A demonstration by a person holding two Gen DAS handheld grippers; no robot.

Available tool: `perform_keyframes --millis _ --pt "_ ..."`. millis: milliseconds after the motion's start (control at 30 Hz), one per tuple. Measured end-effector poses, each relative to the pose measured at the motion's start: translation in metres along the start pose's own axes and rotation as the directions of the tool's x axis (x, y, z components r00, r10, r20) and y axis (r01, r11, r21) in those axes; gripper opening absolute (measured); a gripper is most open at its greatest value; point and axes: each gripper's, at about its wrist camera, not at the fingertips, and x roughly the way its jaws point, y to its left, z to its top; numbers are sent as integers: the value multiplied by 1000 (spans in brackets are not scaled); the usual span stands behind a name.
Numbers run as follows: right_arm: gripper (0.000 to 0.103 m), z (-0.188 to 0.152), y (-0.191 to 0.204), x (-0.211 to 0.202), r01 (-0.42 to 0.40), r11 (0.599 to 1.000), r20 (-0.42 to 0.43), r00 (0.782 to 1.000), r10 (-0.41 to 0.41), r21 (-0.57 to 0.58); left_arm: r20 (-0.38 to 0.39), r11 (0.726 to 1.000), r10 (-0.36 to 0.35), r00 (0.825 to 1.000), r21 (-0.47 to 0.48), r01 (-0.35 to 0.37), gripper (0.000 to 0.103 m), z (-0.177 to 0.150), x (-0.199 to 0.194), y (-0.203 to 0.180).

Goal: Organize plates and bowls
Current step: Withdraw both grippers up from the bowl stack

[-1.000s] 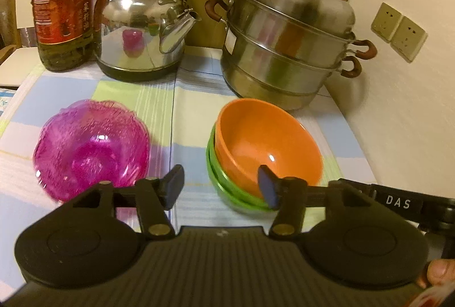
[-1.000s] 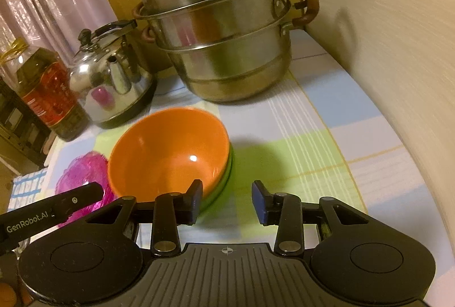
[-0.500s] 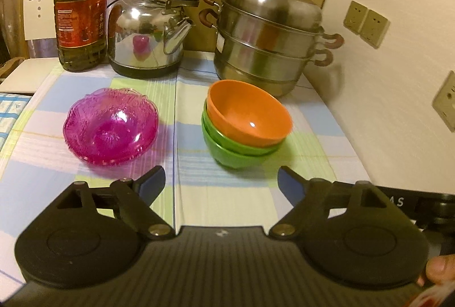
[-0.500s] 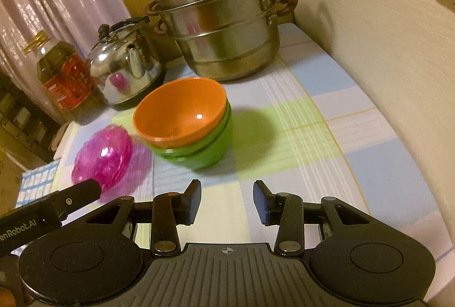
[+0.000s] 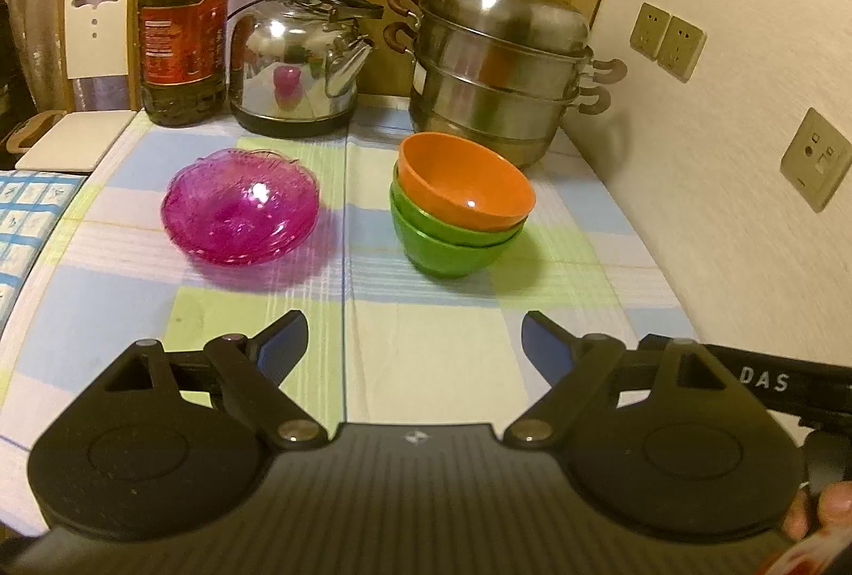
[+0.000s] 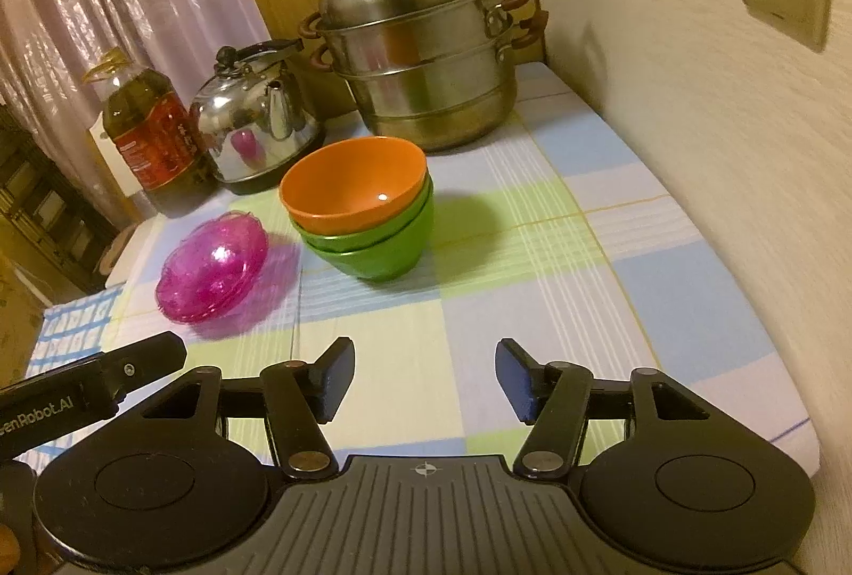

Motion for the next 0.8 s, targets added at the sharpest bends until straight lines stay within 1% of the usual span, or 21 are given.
perform_keyframes --millis 233,433,633,800 --pt "59 -15 4 -21 11 999 22 1000 -10 -44 -2 999 36 999 14 -36 86 -14 -17 3" --pt "59 -27 8 -29 44 995 33 999 -41 -88 -10 998 63 998 22 -62 86 -19 -22 6" --pt "59 -32 5 -23 33 997 2 999 -33 -70 -32 998 59 998 9 -59 86 -23 -18 10" --pt "59 -19 0 -13 22 999 -11 1000 -22 -32 -45 999 50 998 -3 -50 85 -16 -6 12"
